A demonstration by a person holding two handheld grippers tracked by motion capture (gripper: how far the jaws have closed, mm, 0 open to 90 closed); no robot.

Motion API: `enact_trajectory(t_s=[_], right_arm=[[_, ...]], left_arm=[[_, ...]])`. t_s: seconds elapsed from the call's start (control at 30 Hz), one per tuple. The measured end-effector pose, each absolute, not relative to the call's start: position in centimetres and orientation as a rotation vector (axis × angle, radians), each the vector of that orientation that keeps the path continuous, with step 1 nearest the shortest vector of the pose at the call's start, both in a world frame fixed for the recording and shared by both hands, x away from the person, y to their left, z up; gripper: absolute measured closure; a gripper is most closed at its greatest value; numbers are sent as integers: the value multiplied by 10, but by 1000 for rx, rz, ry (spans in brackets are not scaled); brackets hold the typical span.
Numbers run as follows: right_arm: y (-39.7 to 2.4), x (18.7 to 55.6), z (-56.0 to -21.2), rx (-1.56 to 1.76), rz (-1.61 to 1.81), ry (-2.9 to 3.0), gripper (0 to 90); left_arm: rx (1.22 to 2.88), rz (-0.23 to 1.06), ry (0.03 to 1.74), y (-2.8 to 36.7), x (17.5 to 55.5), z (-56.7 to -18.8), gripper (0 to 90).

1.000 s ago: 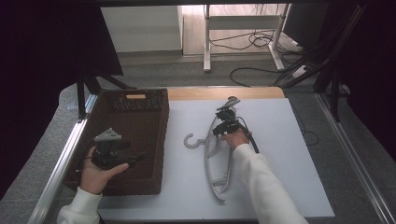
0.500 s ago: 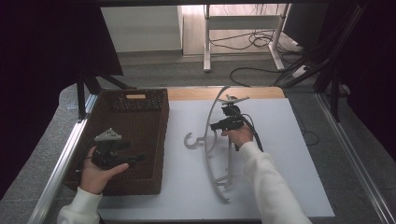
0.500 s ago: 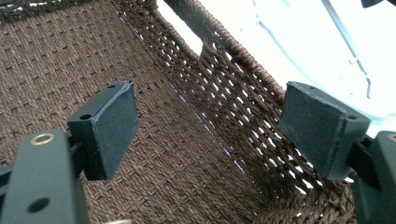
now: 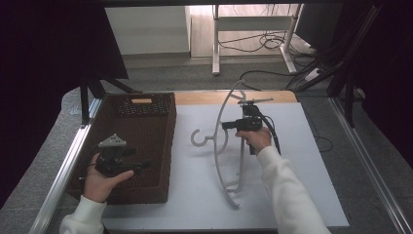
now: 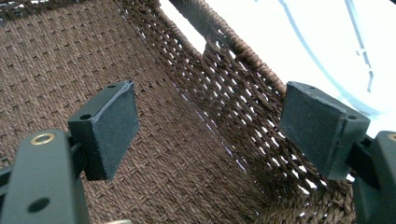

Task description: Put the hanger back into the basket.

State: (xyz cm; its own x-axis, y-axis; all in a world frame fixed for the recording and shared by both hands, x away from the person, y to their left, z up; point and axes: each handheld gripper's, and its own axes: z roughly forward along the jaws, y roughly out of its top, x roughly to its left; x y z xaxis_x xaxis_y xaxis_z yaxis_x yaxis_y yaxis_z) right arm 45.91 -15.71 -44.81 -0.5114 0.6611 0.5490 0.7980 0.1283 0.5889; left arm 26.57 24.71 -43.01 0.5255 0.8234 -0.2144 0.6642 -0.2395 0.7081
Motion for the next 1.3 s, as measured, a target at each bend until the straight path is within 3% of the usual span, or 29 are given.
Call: enact_trajectory(t_s=[0.87,1.3], right_arm=[[-203,433,-400,-1337,-1732,-1914,865],[-202,429,-398,-1281,-1765,-1892,865]], left_arm=[[1950,225,1149,233,264,-416,200],[1941,70,1029,168,275,-402,230]])
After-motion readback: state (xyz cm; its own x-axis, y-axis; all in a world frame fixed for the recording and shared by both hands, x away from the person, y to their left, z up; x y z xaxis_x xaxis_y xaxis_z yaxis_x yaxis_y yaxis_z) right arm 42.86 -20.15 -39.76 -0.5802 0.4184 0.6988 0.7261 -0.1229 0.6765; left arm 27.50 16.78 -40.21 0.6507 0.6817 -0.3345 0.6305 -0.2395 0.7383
